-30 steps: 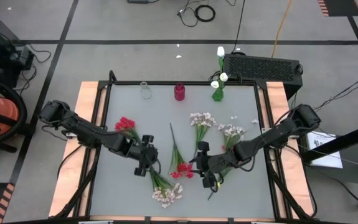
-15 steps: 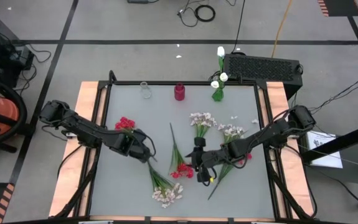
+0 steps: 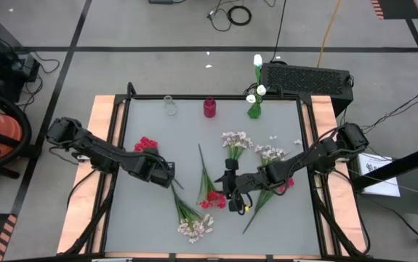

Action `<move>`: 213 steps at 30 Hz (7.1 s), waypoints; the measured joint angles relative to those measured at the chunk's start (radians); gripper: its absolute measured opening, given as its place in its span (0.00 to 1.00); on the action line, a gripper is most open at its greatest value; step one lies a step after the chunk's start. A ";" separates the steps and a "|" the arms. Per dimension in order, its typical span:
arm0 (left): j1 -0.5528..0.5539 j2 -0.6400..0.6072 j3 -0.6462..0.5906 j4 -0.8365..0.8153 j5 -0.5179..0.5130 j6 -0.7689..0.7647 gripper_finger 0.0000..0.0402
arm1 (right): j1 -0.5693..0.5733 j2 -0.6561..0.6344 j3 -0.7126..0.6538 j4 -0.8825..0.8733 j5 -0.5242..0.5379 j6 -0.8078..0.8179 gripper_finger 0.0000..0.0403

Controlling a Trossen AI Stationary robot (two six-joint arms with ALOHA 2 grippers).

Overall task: Sort flowers into vase by color
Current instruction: Put the left red flowers into the red vase

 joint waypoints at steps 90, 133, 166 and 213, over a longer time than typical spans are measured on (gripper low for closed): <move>-0.217 -0.141 0.204 1.371 -0.201 1.884 0.01 | 0.024 0.035 0.000 0.826 -0.030 0.012 0.63; -0.257 -0.066 0.202 1.388 -0.202 2.024 0.41 | 0.093 -0.103 0.000 0.492 0.135 0.087 0.01; -0.016 0.014 0.203 1.327 0.078 1.850 0.69 | 0.134 -0.134 0.000 0.184 0.374 0.244 0.01; 0.966 -0.068 0.202 1.181 0.798 1.915 0.08 | 0.133 -0.252 0.000 -0.170 0.367 0.310 0.43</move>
